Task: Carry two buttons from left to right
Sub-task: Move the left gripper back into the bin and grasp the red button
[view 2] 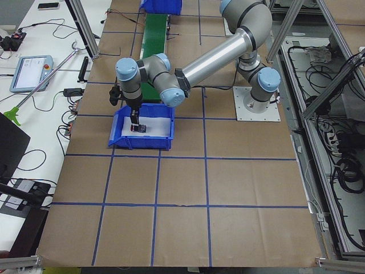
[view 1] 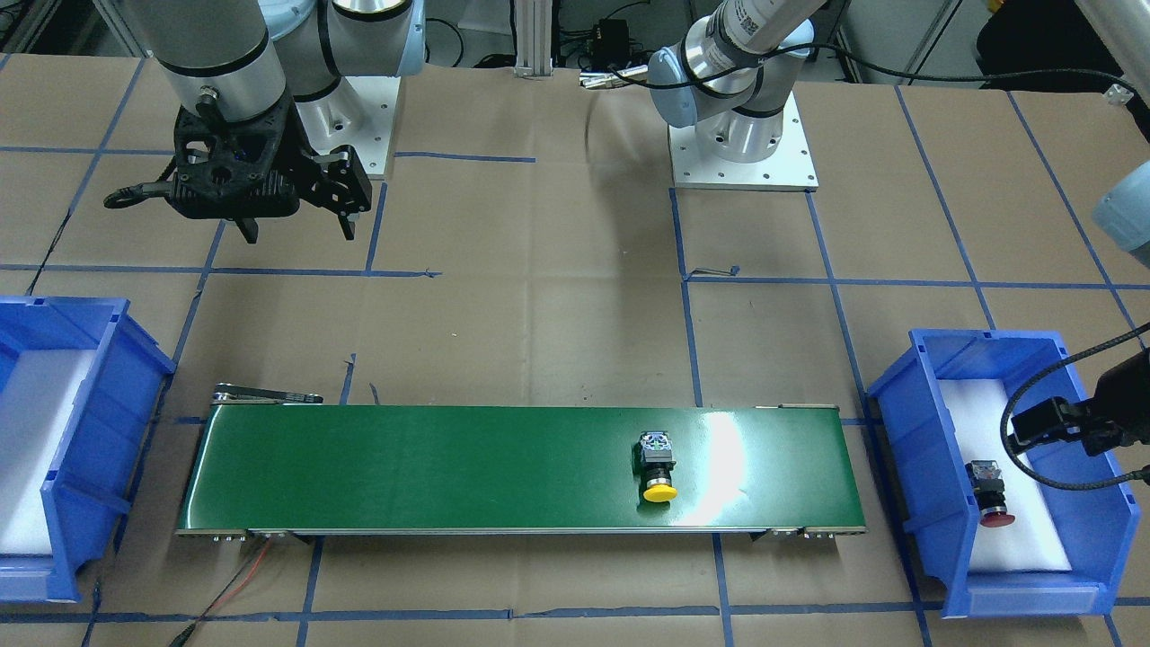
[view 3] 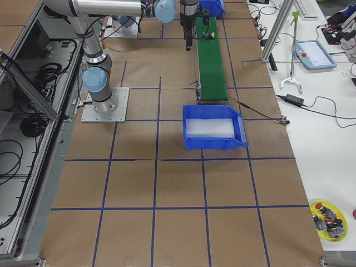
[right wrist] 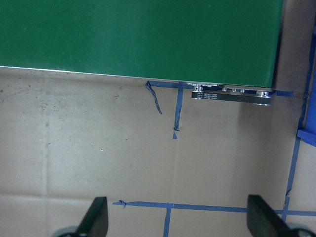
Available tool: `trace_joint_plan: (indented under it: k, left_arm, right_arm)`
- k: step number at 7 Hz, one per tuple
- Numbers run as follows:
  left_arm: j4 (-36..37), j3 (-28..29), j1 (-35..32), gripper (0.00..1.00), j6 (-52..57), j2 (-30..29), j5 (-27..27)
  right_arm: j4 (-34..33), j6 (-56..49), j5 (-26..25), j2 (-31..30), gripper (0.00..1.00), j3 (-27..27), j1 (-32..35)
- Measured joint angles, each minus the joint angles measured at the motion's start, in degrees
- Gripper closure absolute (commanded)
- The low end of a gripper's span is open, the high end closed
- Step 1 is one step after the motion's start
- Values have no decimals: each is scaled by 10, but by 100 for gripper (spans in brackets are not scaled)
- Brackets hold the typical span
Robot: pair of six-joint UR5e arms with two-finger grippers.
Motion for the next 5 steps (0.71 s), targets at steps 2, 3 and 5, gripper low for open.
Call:
trace_joint_plan:
  k: [2, 3, 5]
  left_arm:
    - [46, -12, 0, 1, 3, -35, 0]
    - [74, -26, 0, 1, 3, -50, 0]
    - [124, -55, -1, 6, 3, -63, 2]
  right_arm:
    - [-1, 1, 0, 1, 0, 0, 0]
    - [-1, 1, 1, 1, 0, 0, 0]
    - [-1, 2, 1, 2, 0, 0, 0]
